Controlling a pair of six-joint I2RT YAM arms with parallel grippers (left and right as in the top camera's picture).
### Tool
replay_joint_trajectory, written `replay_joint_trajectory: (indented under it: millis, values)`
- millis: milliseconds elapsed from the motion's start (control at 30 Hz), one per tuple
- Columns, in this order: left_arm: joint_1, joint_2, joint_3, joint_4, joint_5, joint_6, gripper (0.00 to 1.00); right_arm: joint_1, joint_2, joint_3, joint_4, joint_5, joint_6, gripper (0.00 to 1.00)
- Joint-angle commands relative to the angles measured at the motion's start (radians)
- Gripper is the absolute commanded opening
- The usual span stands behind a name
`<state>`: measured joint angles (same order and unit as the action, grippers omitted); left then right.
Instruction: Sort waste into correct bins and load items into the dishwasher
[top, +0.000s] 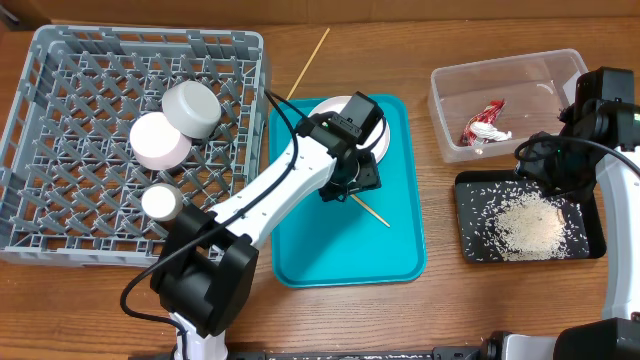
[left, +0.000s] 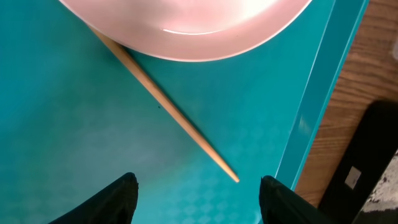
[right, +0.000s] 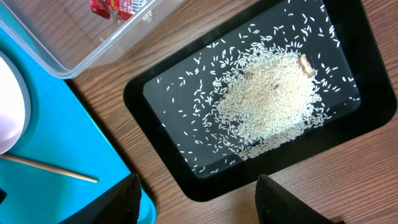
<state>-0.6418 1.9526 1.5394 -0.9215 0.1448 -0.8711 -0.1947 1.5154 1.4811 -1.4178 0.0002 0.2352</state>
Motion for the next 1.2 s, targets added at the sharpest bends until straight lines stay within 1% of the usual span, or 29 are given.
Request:
replay_joint_trajectory:
  millis: [0,267,300,367,433,467,633,733,900,967,1067,1167]
  values:
    - [-0.009,0.067,-0.019,0.033,-0.021,-0.095,0.61,-0.002,-0.021,0.024,0.002,0.006,-0.002,0.61]
    - [-0.01,0.167,-0.019,0.049,-0.028,-0.103,0.48,-0.002,-0.021,0.024,0.002,0.005,-0.002,0.61]
    - [-0.01,0.176,-0.019,0.048,-0.029,-0.103,0.44,-0.002,-0.021,0.024,0.002,0.005,-0.002,0.61]
    - [-0.01,0.18,-0.019,0.048,-0.03,-0.103,0.41,-0.002,-0.021,0.024,0.002,0.005,-0.002,0.61]
    - [-0.01,0.182,-0.019,0.048,-0.047,-0.102,0.33,-0.002,-0.021,0.024,0.002,0.005,-0.002,0.61]
    - [-0.01,0.182,-0.019,0.047,-0.051,-0.102,0.24,-0.002,-0.021,0.024,0.002,0.005,-0.002,0.61]
    - [-0.01,0.182,-0.019,0.026,-0.047,-0.102,0.04,-0.002,-0.021,0.024,0.002,0.006,-0.002,0.61]
    - [-0.01,0.182,-0.019,0.004,-0.042,-0.103,0.04,-0.002,-0.021,0.024,0.002,0.006,-0.003,0.61]
    - [-0.008,0.181,-0.019,-0.04,0.06,-0.11,0.04,-0.002,-0.021,0.024,0.001,0.006,-0.003,0.61]
    - [-0.005,0.177,-0.018,-0.052,0.057,-0.109,0.04,-0.002,-0.021,0.024,0.001,0.006,-0.003,0.61]
    - [0.009,0.16,-0.017,-0.076,0.045,-0.074,0.04,-0.002,-0.021,0.024,0.001,0.006,-0.003,0.61]
    - [0.034,0.102,-0.016,-0.099,-0.032,-0.047,0.04,-0.002,-0.021,0.024,0.002,0.006,-0.003,0.61]
